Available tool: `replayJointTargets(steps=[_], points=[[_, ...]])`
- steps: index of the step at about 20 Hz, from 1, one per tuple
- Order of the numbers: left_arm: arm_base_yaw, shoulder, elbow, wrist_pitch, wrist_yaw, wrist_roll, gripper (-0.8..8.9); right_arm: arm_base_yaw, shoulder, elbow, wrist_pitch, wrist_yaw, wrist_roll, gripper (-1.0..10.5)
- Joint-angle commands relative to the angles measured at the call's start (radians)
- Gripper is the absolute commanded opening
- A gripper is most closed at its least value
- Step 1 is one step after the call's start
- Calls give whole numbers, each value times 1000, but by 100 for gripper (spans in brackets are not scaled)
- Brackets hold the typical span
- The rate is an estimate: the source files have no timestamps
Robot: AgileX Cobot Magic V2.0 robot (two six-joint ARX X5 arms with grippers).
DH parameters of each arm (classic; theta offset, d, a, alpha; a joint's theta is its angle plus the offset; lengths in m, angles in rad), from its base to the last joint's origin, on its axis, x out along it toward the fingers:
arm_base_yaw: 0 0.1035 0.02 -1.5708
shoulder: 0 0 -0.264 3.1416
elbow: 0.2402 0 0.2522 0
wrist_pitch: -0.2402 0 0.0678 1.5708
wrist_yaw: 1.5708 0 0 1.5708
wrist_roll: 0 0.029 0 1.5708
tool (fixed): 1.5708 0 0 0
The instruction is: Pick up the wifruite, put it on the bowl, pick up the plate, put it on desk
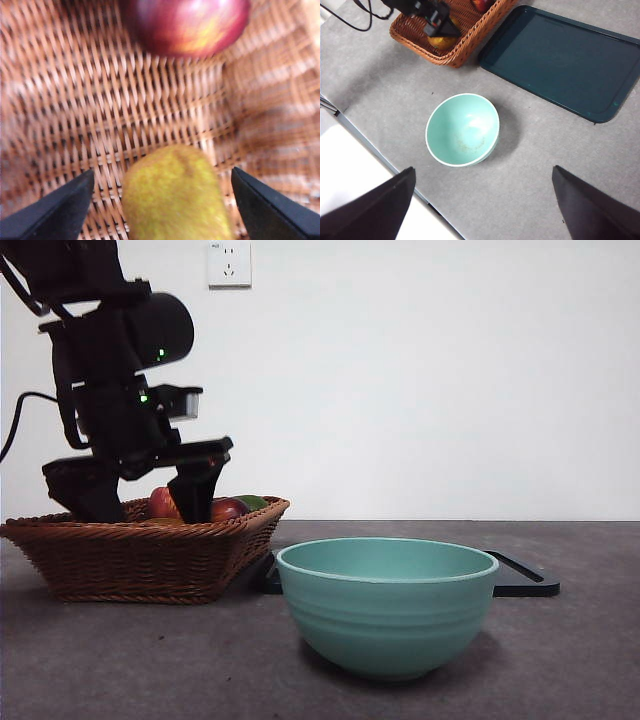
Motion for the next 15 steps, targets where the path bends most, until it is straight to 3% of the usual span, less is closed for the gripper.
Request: replayJointTargets(steps=[1,5,8,11,15], points=[[-11,22,22,7,-3,-6,407,5,6,17,13,-2,11,436],[-13,22,22,-2,-3,-6,223,5,6,17,13,-2,11,436],[-15,-12,23,-7,-2,-30,218,5,6,17,13,-2,11,436],[-46,-158,23,-28,6,-29,218,5,6,17,13,-2,11,436],[-196,-398,23,-82,147,-28,218,5,6,17,13,-2,11,436]])
